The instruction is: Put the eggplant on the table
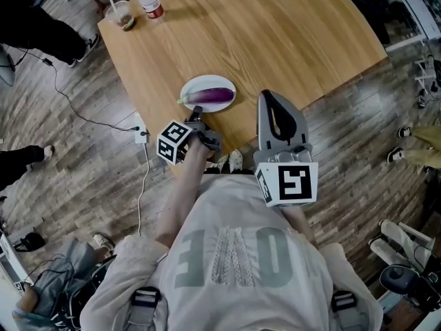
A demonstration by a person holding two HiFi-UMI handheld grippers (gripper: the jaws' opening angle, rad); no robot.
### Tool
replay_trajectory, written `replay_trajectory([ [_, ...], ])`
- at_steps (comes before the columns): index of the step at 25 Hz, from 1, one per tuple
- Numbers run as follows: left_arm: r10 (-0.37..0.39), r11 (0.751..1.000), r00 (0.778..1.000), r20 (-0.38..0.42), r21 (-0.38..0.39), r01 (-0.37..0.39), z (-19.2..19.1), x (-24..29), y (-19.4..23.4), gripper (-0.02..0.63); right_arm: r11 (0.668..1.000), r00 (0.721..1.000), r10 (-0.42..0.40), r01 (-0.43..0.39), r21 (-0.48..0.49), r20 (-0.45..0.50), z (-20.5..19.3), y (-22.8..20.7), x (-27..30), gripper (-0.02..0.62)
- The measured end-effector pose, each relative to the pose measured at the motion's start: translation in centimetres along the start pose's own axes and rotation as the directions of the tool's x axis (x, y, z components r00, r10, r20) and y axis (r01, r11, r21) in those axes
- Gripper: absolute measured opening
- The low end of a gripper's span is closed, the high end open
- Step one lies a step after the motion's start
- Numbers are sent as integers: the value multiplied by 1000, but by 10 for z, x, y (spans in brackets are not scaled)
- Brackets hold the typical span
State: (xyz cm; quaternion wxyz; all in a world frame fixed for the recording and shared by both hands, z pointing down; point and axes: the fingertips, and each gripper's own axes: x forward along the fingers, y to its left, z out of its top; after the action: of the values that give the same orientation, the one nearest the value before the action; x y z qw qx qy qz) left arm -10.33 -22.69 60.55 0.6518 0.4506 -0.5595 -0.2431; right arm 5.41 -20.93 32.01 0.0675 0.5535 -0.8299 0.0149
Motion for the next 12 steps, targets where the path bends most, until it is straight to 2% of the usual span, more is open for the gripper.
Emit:
replay_trajectory([
  [4,35,999,998,45,32,-36,5,-6,-4,130,1000,1000,-6,6,5,3,0,-2,-4,18],
  [7,92,993,990,107,67,-100,14,-17,-5,189,1000,1000,-11,11,16,2,0,-4,-7,18],
  [10,148,975,967,206,134,-177,33,-33,-5,281,999,1000,-20,20,40,-2,-1,-4,-7,18],
  [12,137,953,946,294,222,-207,53,-46,-13,299,999,1000,-19,19,43,-2,-1,-4,-7,18],
])
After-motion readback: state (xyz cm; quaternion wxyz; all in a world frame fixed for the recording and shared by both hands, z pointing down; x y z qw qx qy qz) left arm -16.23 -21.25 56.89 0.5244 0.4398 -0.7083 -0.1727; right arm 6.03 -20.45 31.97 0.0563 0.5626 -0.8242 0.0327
